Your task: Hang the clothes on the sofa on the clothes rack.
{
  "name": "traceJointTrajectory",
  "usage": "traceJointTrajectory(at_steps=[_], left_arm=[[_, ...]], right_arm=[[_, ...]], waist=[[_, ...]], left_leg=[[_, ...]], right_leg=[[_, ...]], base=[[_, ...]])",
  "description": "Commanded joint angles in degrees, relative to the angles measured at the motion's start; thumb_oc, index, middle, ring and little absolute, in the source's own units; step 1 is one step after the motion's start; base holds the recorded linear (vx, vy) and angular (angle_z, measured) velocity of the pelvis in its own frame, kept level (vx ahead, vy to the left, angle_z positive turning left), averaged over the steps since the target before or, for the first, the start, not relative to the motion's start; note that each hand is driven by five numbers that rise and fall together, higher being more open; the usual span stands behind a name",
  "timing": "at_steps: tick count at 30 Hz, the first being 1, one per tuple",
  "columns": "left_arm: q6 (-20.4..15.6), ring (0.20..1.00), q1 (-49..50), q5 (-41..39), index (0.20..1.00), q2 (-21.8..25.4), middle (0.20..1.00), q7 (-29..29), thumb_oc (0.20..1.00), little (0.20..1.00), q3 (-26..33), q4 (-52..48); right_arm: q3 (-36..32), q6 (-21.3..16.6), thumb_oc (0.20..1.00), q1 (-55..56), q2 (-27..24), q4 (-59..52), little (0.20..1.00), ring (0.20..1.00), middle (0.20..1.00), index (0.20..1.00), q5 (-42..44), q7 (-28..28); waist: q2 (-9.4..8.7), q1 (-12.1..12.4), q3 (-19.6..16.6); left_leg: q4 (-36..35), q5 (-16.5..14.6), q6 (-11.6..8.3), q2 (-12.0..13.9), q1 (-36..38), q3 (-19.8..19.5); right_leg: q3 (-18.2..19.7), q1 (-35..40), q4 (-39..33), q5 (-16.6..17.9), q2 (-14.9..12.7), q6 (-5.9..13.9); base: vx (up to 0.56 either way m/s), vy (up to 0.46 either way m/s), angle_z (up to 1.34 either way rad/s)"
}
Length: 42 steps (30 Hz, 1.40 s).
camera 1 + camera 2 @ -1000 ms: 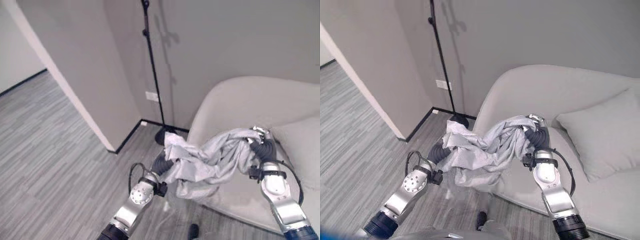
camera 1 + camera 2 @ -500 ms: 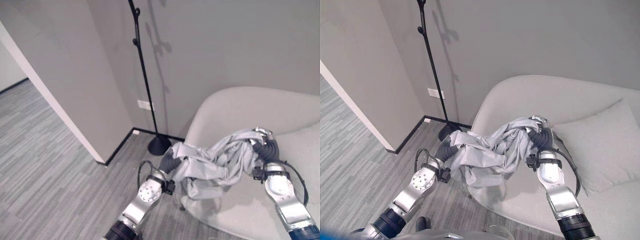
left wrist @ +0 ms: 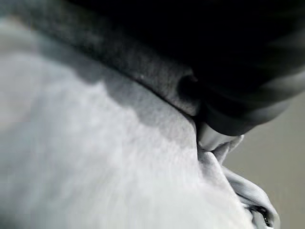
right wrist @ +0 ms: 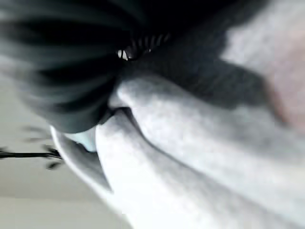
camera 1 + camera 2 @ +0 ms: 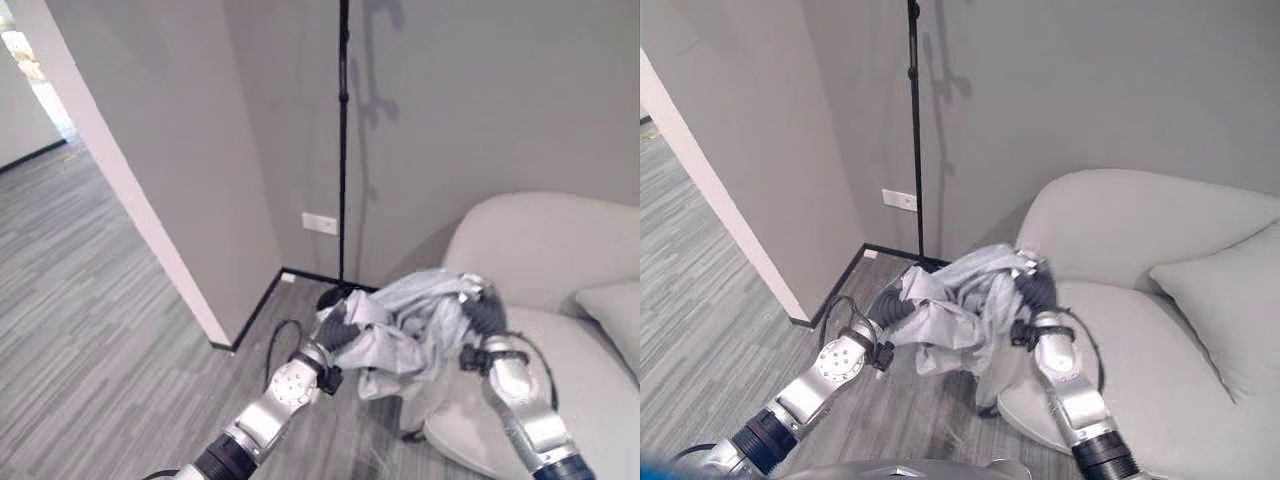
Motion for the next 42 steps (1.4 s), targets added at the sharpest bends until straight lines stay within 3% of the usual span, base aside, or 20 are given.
traceJointTrajectory(at_steps=[1, 3, 4, 13, 20, 21, 23, 24, 26, 29, 30, 31, 34, 35, 37, 38, 39, 40, 41, 42], left_arm=[[-2.51, 0.2, 1.11, 1.34, 0.2, -0.38, 0.2, -2.32, 0.2, 0.2, 3.32, -6.09], [-2.49, 0.2, 1.96, 1.03, 0.2, -0.42, 0.2, -2.1, 0.2, 0.2, 3.9, -6.26], [-0.4, 0.2, 10.39, -8.43, 0.2, -3.98, 0.2, -2.48, 0.2, 0.2, 11.26, 11.45], [1.72, 0.2, 12.07, -10.11, 0.2, -3.56, 0.2, -3.42, 0.2, 0.2, 11.24, 10.48], [2.26, 0.2, 11.97, -11.11, 0.2, -3.91, 0.2, -1.95, 0.2, 0.2, 13.03, 10.11], [1.72, 0.2, 11.52, -11.24, 0.2, -4.13, 0.2, -1.38, 0.2, 0.2, 13.62, 10.29], [1.2, 0.2, 11.12, -11.03, 0.2, -4.06, 0.2, -0.86, 0.2, 0.2, 13.99, 10.1], [-0.04, 0.2, 10.6, -11.32, 0.2, -4.21, 0.2, 0.29, 0.2, 0.2, 15.42, 9.63], [-0.79, 0.2, 10.25, -8.11, 0.2, -3.37, 0.2, 1.65, 0.2, 0.2, 18.45, 8.29], [-2.0, 0.2, 9.59, -7.54, 0.2, -3.17, 0.2, 5.12, 0.2, 0.2, 22.16, 7.93], [-1.98, 0.2, 9.54, -7.52, 0.2, -3.21, 0.2, 5.17, 0.2, 0.2, 22.21, 7.92], [-2.41, 0.2, 8.39, -6.86, 0.2, -3.27, 0.2, 7.08, 0.2, 0.2, 23.04, 8.78], [-3.49, 0.2, 7.08, -6.76, 0.2, -4.25, 0.2, 7.76, 0.2, 0.2, 21.58, 9.27], [-3.62, 0.2, 7.15, -6.93, 0.2, -4.24, 0.2, 7.25, 0.2, 0.2, 21.0, 9.46], [-3.6, 0.2, 6.92, -6.36, 0.2, -4.34, 0.2, 6.93, 0.2, 0.2, 19.78, 9.68], [-3.7, 0.2, 6.32, -5.09, 0.2, -4.16, 0.2, 6.48, 0.2, 0.2, 18.22, 10.29], [-4.34, 0.2, 5.5, -4.42, 0.2, -3.53, 0.2, 6.0, 0.2, 0.2, 15.19, 10.2], [-4.38, 0.2, 5.42, -4.42, 0.2, -3.52, 0.2, 6.01, 0.2, 0.2, 15.15, 10.26], [-3.68, 0.2, 4.72, -2.53, 0.2, -1.42, 0.2, 4.86, 0.2, 0.2, 13.24, 9.89], [-3.66, 0.2, 4.74, -2.53, 0.2, -1.37, 0.2, 4.85, 0.2, 0.2, 13.25, 9.85]], right_arm=[[-4.59, -4.67, 0.2, -1.87, 0.88, 2.13, 0.2, 0.2, 0.2, 0.2, 15.61, 4.87], [-5.25, -5.24, 0.2, -1.13, 2.21, 3.46, 0.2, 0.2, 0.2, 0.2, 18.48, 5.21], [4.2, 1.9, 0.2, 2.73, 4.95, 32.19, 0.2, 0.2, 0.2, 0.2, 14.65, 12.64], [4.77, 5.51, 0.2, 0.96, 9.29, 41.56, 0.2, 0.2, 0.2, 0.2, 13.86, 9.86], [6.42, 6.47, 0.2, 2.37, 5.6, 27.78, 0.2, 0.2, 0.2, 0.2, 14.21, 9.7], [5.68, 5.79, 0.2, 2.2, 3.45, 24.86, 0.2, 0.2, 0.2, 0.2, 11.74, 9.76], [4.9, 4.99, 0.2, 1.92, 2.22, 23.27, 0.2, 0.2, 0.2, 0.2, 10.44, 9.68], [2.76, 3.38, 0.2, 1.19, 0.14, 20.69, 0.2, 0.2, 0.2, 0.2, 7.92, 9.05], [-1.16, 1.67, 0.2, 0.26, -2.67, 16.15, 0.2, 0.2, 0.2, 0.2, 3.49, 7.7], [-4.11, 0.4, 0.2, -2.18, -4.19, 13.4, 0.2, 0.2, 0.2, 0.2, -0.86, 5.22], [-4.08, 0.44, 0.2, -2.25, -4.21, 13.38, 0.2, 0.2, 0.2, 0.2, -0.9, 5.18], [-5.28, -0.37, 0.2, -4.22, -4.51, 12.4, 0.2, 0.2, 0.2, 0.2, -1.38, 3.8], [-5.6, -1.5, 0.2, -4.69, -3.96, 11.58, 0.2, 0.2, 0.2, 0.2, -1.3, 2.5], [-5.26, -1.31, 0.2, -4.55, -3.72, 11.02, 0.2, 0.2, 0.2, 0.2, -1.23, 2.5], [-5.34, -1.18, 0.2, -3.5, -2.83, 11.0, 0.2, 0.2, 0.2, 0.2, -1.28, 2.5], [-5.79, -0.6, 0.2, -2.61, -2.56, 10.3, 0.2, 0.2, 0.2, 0.2, -1.76, 2.76], [-5.67, 0.27, 0.2, -1.66, -2.03, 10.74, 0.2, 0.2, 0.2, 0.2, -4.52, 1.58], [-5.71, 0.25, 0.2, -1.7, -1.99, 10.77, 0.2, 0.2, 0.2, 0.2, -4.53, 1.58], [-5.2, 0.72, 0.2, -2.49, -0.65, 12.73, 0.2, 0.2, 0.2, 0.2, -3.9, 0.75], [-5.19, 0.7, 0.2, -2.51, -0.61, 12.77, 0.2, 0.2, 0.2, 0.2, -3.9, 0.75]], waist=[[-0.46, 0.59, 0.14], [-0.45, 0.67, -0.4], [2.94, 1.32, -1.83], [2.79, 2.4, -1.77], [2.15, 2.11, -0.99], [1.54, 2.14, 0.55], [1.24, 2.3, 1.6], [0.88, 2.87, 2.94], [1.03, 2.46, 2.73], [1.26, 2.65, 2.23], [1.34, 2.64, 2.3], [1.58, 2.86, 2.14], [3.05, 3.78, 1.57], [3.32, 3.66, 1.23], [3.45, 3.71, 0.61], [2.97, 3.29, 0.2], [1.7, 3.51, 0.88], [1.53, 3.42, 0.71], [1.37, 3.79, 0.78], [1.22, 3.86, 0.76]], left_leg=[[1.87, -2.93, -3.46, 5.65, -1.57, -3.2], [1.64, -2.84, -3.39, 5.38, -1.68, -3.22], [0.58, -5.61, -5.78, 6.33, 0.34, 0.04], [0.38, -5.15, -5.57, 6.11, 1.19, -1.14], [1.54, -5.59, -5.6, 6.37, 2.23, -0.22], [10.04, -7.78, -6.07, 7.28, -1.52, -0.66], [15.58, -8.44, -6.73, 8.23, -4.65, -1.06], [23.08, -7.39, -8.24, 10.1, -8.7, -3.14], [19.11, -7.13, -8.93, 13.89, -7.97, -2.58], [8.18, 1.17, -10.86, 21.15, -6.08, -3.43], [7.25, 1.85, -11.02, 21.18, -5.62, -3.3], [3.33, 8.21, -12.97, 27.08, -7.21, -5.75], [1.79, 15.31, -15.96, 31.31, -9.98, -9.6], [3.51, 11.61, -15.67, 30.78, -9.52, -9.96], [5.49, 9.42, -15.89, 30.24, -11.3, -9.81], [9.17, 6.51, -15.93, 28.77, -13.1, -8.78], [18.57, 1.58, -14.63, 24.69, -16.53, -8.92], [18.81, 1.53, -14.45, 24.42, -16.97, -8.99], [19.19, -2.53, -11.31, 21.2, -17.4, -6.9], [19.2, -2.58, -11.24, 21.07, -17.38, -6.75]], right_leg=[[-0.11, 3.57, -3.64, 8.47, 2.21, 0.18], [-0.12, 3.91, -4.56, 9.07, 2.21, 0.34], [-15.35, 2.88, -16.0, 1.15, 11.89, -3.19], [-14.43, 3.94, -17.22, 1.47, 11.97, -3.56], [-13.29, 4.28, -16.73, 1.09, 12.22, -3.79], [-12.78, 4.09, -16.2, 0.51, 11.89, -4.4], [-12.69, 3.98, -16.13, 0.35, 11.72, -4.9], [-12.53, 4.7, -16.56, -0.3, 11.73, -5.68], [-13.22, 5.68, -16.75, -0.44, 10.35, -4.67], [-12.08, 5.86, -15.53, -0.75, 6.9, -2.46], [-12.05, 5.81, -15.38, -0.88, 7.02, -2.54], [-10.84, 6.15, -14.92, -1.17, 4.49, -1.2], [-9.68, 8.24, -15.55, 0.08, 1.31, 0.73], [-9.62, 8.66, -15.64, 0.7, 0.45, 1.01], [-9.93, 10.1, -16.34, 1.44, -0.74, 1.7], [-10.49, 11.19, -16.78, 4.64, -2.85, 2.81], [-10.34, 12.57, -16.54, 12.84, -7.12, 3.63], [-10.45, 12.44, -16.71, 13.08, -7.34, 3.72], [-11.71, 10.77, -14.84, 20.3, -10.79, 3.69], [-11.61, 10.69, -14.88, 20.38, -10.96, 3.74]], base=[[0.08, 0.027, 0.21], [0.06, 0.014, 0.14], [0.0, 0.014, 0.09], [-0.06, 0.004, 0.11], [0.0, -0.032, -0.08], [-0.09, -0.096, -0.1], [-0.09, -0.053, -0.02], [0.02, 0.125, -0.01], [0.13, 0.288, -0.07], [0.17, 0.336, 0.02], [0.22, 0.514, -0.04], [0.2, 0.543, 0.11], [0.32, 0.646, 0.13], [0.38, 0.554, 0.08], [0.26, 0.366, -0.1], [0.33, 0.572, 0.03], [0.33, 0.577, 0.16], [0.36, 0.774, 0.23], [0.16, 0.411, 0.09], [0.31, 0.745, 0.16]])
